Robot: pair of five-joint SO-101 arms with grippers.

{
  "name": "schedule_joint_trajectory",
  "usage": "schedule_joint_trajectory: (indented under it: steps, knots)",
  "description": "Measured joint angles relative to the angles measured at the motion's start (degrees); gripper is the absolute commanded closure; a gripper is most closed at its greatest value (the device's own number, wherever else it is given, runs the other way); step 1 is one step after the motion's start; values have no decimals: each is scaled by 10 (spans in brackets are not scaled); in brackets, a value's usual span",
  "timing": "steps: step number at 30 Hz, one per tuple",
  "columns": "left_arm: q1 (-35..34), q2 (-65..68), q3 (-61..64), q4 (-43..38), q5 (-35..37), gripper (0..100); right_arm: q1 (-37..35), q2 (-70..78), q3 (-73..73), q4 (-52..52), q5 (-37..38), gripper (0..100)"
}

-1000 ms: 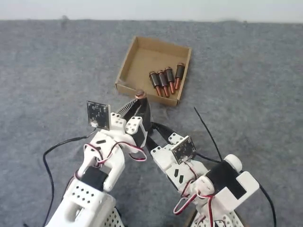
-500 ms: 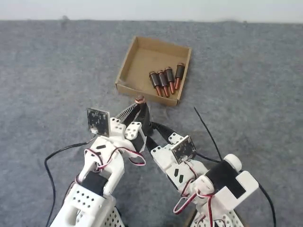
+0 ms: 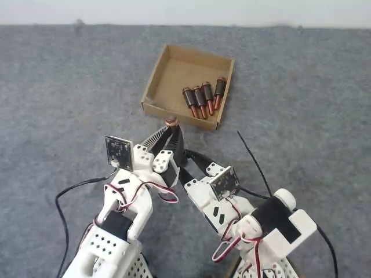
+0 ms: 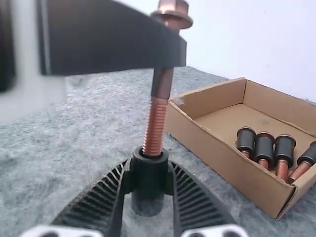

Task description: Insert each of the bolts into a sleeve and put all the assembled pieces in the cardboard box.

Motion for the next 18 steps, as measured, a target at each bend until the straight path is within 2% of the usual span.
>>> schedule_joint_trajectory:
  steps: [5,11,18]
  knots:
    - [0,0,0,2,-16,989,0,0,0,0,0,993]
    - [1,-9,-1,56,-17,989,-3,0,0,0,0,993]
    - [1,-8,-1,59,-17,989,-3,0,0,0,0,993]
